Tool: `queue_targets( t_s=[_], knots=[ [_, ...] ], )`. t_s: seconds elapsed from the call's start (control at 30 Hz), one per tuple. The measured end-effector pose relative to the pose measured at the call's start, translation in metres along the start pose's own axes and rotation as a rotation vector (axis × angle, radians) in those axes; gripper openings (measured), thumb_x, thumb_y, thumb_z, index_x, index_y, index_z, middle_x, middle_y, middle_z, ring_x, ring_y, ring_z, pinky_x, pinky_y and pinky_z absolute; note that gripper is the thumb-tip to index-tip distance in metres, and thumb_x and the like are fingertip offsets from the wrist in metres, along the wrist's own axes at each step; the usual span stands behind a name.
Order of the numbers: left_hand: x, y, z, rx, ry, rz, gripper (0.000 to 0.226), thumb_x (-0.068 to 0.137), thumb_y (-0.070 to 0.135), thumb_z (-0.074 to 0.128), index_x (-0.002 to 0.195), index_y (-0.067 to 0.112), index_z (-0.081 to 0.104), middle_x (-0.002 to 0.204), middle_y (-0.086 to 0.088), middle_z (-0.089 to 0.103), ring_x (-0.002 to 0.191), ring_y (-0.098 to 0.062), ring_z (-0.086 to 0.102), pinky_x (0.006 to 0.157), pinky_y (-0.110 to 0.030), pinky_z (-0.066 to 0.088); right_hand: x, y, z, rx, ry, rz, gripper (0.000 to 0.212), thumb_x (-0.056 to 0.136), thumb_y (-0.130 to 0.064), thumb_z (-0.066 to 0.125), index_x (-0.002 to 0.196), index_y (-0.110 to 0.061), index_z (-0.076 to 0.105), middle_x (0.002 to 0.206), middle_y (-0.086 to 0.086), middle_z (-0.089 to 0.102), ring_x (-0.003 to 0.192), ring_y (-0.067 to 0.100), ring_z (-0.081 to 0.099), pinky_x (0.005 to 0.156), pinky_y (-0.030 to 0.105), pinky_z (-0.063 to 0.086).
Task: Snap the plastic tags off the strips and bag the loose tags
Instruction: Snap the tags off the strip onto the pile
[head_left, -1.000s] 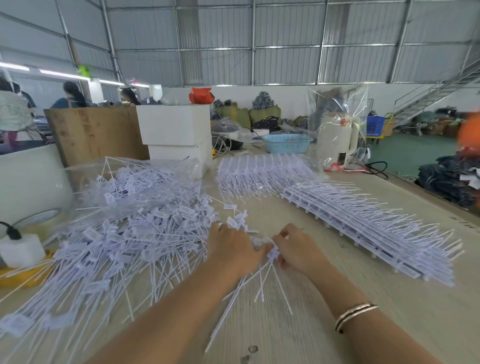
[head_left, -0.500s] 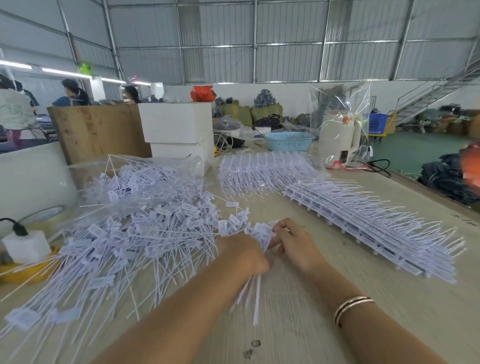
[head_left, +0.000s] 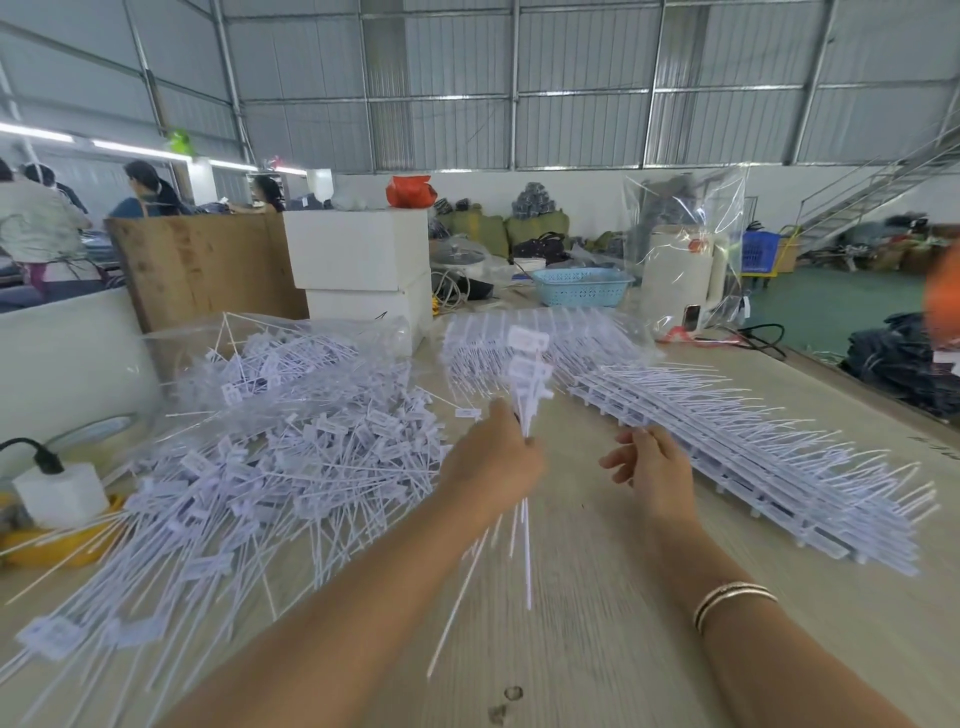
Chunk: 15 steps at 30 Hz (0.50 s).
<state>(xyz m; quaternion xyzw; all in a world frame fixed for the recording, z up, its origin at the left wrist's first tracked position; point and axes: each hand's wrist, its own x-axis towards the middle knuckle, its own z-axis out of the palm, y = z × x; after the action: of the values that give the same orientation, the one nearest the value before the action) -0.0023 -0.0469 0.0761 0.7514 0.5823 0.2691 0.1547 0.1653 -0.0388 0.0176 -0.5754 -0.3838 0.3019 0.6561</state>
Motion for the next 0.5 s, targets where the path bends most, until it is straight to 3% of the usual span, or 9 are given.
queue_targets(
  t_s=[0.1,0.17,0.27,0.37,0.5],
  knots=[
    [0.013,-0.008,-0.03,0.196,0.152,-0.06,0.036,0.095,0.028,0.041,0.126,0.01,0.033,0.095,-0.004,0.059,0.078,-0.023,0.059,0.065,-0.035,0.047,0.0,0.003,0.003,-0.049,-0.065,-0.002,0.028,0.1,-0.021,0.039,0.082,-0.014,0.059,0.066,0.006,0.065,0.055,0.016,0.051,0.057,0.026,0.039],
    [0.02,-0.027,-0.048,0.365,0.125,-0.206,0.05,0.095,0.027,0.042,0.138,0.008,0.025,0.109,-0.008,0.058,0.092,-0.026,0.059,0.067,-0.034,0.043,-0.001,0.004,0.004,-0.08,-0.101,-0.006,0.03,0.1,-0.022,0.038,0.082,-0.014,0.06,0.065,0.005,0.066,0.056,0.016,0.052,0.059,0.027,0.041],
    [0.021,-0.067,-0.058,0.5,0.059,-0.335,0.055,0.096,0.031,0.043,0.142,0.007,0.023,0.13,-0.011,0.053,0.111,-0.03,0.055,0.076,-0.036,0.042,-0.003,0.007,0.006,-0.131,-0.123,-0.012,0.031,0.1,-0.022,0.038,0.081,-0.015,0.061,0.063,0.004,0.066,0.057,0.017,0.054,0.061,0.03,0.043],
    [0.018,-0.098,-0.051,0.561,-0.011,-0.398,0.067,0.095,0.05,0.04,0.145,0.009,0.023,0.138,-0.011,0.046,0.119,-0.03,0.051,0.086,-0.038,0.043,-0.004,0.008,0.009,-0.182,-0.165,-0.023,0.031,0.1,-0.02,0.039,0.079,-0.016,0.061,0.062,0.003,0.065,0.056,0.018,0.054,0.062,0.032,0.044],
    [0.012,-0.115,-0.039,0.772,0.02,-0.399,0.088,0.085,0.074,0.029,0.141,0.007,0.034,0.143,-0.013,0.036,0.131,-0.03,0.035,0.1,-0.042,0.037,-0.007,0.005,0.011,-0.241,-0.193,-0.059,0.03,0.1,-0.019,0.039,0.078,-0.017,0.06,0.06,0.001,0.065,0.052,0.014,0.053,0.055,0.024,0.041]
  ],
)
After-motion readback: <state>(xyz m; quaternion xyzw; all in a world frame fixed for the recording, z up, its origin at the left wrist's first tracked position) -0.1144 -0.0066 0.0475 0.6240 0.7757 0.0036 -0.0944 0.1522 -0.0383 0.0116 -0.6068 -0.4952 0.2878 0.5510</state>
